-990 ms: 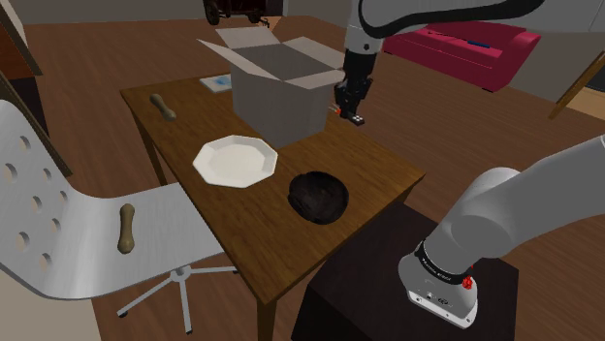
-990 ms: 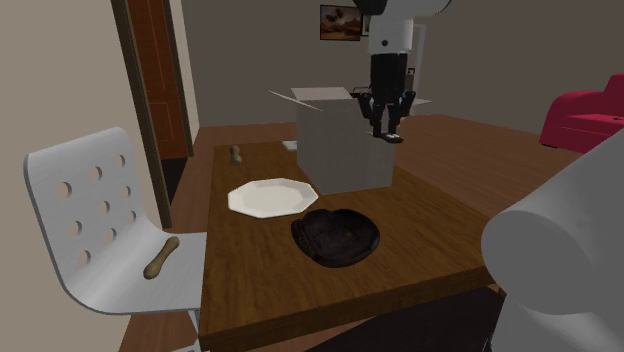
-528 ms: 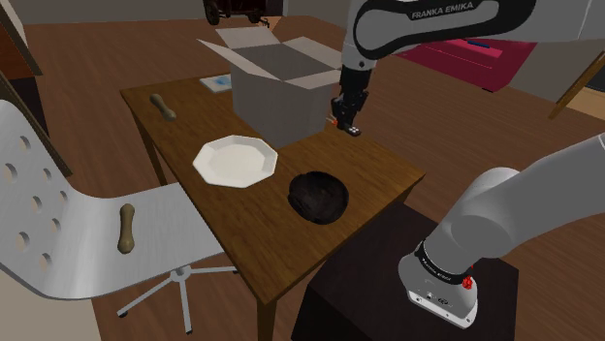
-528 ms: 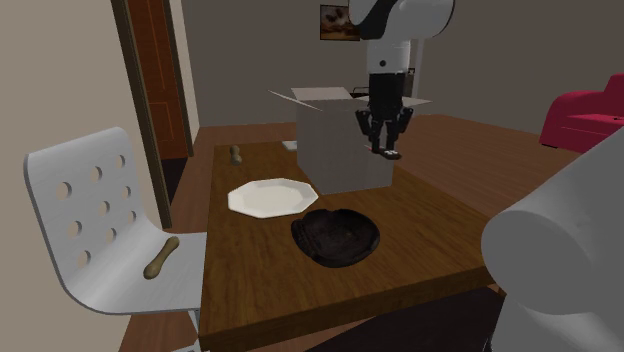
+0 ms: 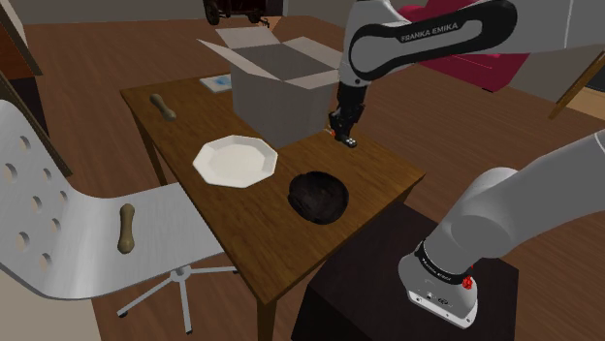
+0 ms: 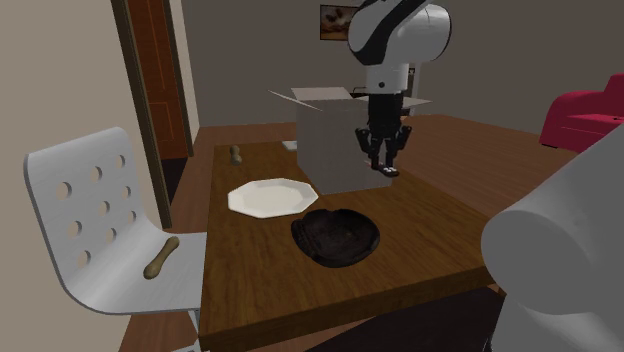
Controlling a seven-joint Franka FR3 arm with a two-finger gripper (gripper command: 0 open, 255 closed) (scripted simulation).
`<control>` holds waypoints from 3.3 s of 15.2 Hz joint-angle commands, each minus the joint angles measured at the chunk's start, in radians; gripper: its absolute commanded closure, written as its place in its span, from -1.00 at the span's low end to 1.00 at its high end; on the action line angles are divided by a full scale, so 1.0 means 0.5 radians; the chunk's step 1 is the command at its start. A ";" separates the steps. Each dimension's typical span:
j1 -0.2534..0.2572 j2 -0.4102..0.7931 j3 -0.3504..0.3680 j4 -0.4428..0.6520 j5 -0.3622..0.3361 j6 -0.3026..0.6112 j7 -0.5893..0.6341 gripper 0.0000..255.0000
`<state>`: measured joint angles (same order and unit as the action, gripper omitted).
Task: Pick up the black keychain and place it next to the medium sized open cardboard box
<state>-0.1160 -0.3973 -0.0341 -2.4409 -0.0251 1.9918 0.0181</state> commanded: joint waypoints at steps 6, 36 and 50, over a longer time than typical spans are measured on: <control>0.003 0.081 0.002 -0.131 0.001 0.213 0.007 1.00; 0.003 0.476 -0.006 -0.387 0.002 0.864 0.008 -1.00; 0.004 0.281 -0.002 -0.280 0.001 0.561 0.010 -1.00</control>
<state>-0.1140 -0.2571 -0.0351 -2.5822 -0.0245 2.2739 0.0231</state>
